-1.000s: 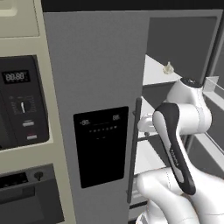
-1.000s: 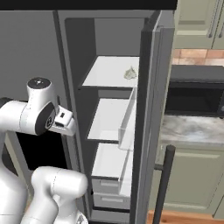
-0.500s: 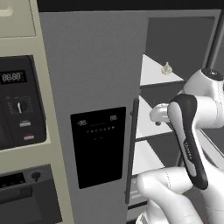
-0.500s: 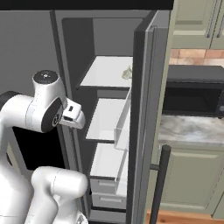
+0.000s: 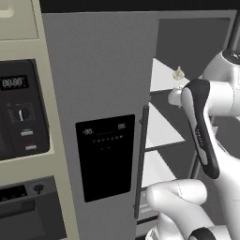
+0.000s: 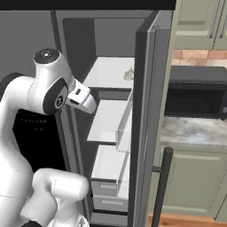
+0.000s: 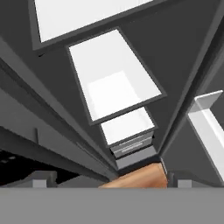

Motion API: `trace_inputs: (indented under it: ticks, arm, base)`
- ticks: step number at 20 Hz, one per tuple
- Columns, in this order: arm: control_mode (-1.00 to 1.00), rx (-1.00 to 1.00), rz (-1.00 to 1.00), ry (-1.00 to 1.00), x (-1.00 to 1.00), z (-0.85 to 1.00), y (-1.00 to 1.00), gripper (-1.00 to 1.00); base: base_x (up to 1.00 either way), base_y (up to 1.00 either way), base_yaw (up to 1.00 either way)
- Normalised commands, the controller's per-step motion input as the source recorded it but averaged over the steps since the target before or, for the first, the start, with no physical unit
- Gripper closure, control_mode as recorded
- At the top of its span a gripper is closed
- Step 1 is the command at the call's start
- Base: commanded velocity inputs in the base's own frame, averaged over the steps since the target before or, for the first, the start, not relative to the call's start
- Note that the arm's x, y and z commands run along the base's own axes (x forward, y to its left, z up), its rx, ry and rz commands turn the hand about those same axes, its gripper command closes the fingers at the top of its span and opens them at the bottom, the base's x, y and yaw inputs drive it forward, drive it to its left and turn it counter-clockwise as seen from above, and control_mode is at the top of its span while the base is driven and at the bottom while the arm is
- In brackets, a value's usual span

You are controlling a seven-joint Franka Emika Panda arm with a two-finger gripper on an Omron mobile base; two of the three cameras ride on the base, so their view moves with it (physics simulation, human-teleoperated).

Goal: Grab the lemon and garlic from the fridge, place them in the blender, close the lid, and turn on the blender to create a marinade.

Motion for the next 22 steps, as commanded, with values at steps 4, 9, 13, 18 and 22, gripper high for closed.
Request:
trace_inputs:
  ticks: [4, 9, 13, 18, 22]
  arm:
    - [-1.0, -0.02, -0.13, 0.0, 0.74, 0.27, -0.46, -1.0]
    - [-1.0, -0.01, -0.06, 0.0, 0.69, 0.18, -0.44, -1.0]
    - [-1.0, -0.01, -0.03, 0.0, 0.62, 0.02, -0.28, -1.0]
    - [-1.0, -0.01, 0.0, 0.0, 0.61, 0.0, -0.22, -1.0]
    - [-1.0, 0.0, 0.0, 0.0, 0.64, 0.0, -0.27, -1.0]
  base:
    - [0.0, 0.0, 0.0]
    - [0.0, 0.0, 0.0]
    - [0.0, 0.0, 0.0]
    - [0.0, 0.0, 0.0]
    - [0.0, 0.0, 0.0]
